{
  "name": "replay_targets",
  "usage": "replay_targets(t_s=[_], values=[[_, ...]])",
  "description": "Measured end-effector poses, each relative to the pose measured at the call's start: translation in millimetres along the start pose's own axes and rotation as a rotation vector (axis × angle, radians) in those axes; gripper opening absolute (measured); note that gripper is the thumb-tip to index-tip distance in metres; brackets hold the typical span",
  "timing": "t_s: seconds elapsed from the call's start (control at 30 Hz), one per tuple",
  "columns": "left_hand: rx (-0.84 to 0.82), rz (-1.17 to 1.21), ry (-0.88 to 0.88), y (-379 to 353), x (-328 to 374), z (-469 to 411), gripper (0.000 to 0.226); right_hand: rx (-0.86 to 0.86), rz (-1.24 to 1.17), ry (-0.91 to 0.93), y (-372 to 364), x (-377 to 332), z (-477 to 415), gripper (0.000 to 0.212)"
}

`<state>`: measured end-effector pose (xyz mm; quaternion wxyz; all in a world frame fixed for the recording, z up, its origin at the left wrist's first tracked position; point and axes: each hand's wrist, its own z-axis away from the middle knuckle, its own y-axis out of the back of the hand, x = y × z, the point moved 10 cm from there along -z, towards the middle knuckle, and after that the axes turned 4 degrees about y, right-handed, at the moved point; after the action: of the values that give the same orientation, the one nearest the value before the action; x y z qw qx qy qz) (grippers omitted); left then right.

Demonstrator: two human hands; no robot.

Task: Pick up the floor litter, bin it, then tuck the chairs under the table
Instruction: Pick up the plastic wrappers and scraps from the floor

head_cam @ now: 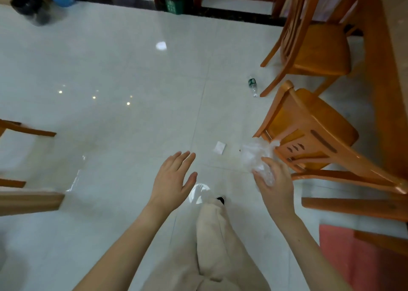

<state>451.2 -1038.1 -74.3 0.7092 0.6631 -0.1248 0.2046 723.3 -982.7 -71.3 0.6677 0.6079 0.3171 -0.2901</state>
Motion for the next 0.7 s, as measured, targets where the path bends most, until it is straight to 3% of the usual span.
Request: replay_targets(t_s=[0.2,0.37,0.7], values=[[-0.052,0.003,-0.062,-6.7,-8.9,-83.6,0.053,0.031,0.039,0.005,-20.2,-4.6,-67.5,0.039],[-0.104,0.012,-0.114,-50.8,-41.1,-152.6,0.053,0.084,0.009,-0.066,-65.1,35.0,-106.1,0.039],[-0.144,-0.031,-0.383,-300.2,-143.9,-297.8,0.053,0.175,0.038,-0.139,-239.7,244.5,-199.3,0.040]])
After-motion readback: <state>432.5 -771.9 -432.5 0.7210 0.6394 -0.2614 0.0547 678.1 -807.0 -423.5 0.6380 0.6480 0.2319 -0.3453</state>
